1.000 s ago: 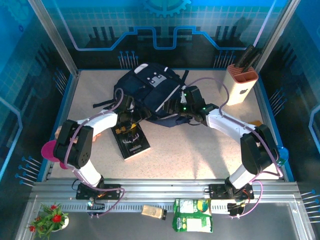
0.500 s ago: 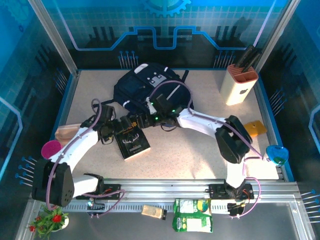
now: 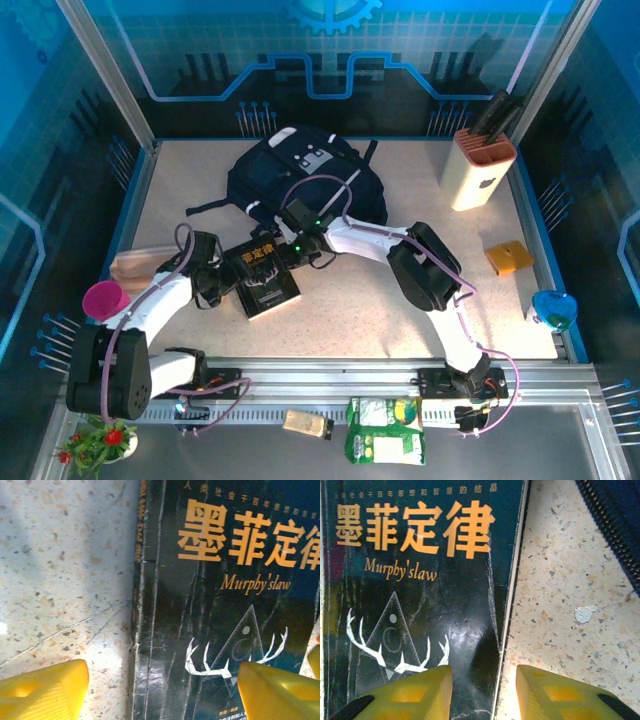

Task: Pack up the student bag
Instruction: Pick up the book from the middle-left of the table.

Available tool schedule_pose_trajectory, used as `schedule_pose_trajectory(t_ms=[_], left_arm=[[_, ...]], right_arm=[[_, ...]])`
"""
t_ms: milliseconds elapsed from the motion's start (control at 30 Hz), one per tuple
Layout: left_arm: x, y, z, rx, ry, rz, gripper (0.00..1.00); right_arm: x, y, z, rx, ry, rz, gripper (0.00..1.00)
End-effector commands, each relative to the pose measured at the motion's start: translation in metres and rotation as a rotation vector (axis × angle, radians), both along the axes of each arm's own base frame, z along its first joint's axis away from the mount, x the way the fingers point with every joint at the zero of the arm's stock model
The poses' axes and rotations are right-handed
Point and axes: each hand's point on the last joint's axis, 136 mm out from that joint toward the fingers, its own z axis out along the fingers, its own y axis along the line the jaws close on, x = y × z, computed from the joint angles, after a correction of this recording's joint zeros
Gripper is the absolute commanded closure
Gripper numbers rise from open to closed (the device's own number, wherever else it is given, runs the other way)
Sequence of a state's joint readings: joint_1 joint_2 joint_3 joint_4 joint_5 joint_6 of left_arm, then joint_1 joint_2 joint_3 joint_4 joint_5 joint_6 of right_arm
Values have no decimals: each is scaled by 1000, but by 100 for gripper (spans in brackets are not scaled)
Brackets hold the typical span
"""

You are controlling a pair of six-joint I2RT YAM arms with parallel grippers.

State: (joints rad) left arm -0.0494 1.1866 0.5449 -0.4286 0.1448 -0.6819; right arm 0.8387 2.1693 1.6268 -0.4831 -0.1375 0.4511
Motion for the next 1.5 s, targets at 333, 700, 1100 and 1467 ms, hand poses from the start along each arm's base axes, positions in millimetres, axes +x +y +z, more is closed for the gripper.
schedule_pose_trajectory(t_ms=[333, 700, 1100, 1467], left_arm=[[-2, -18, -15, -112, 54, -40, 35], [20, -52, 30, -317, -70, -149, 48], [33, -70, 76, -509, -267, -129, 53], [37, -59, 41, -498, -206, 18, 64]], right_arm=[[-9, -1, -25, -72, 62, 11, 66], [-12, -6, -38, -79, 95, 6, 69], [-13, -21, -46, -54, 125, -58, 71], [-14, -27, -41, -60, 113, -79, 72]])
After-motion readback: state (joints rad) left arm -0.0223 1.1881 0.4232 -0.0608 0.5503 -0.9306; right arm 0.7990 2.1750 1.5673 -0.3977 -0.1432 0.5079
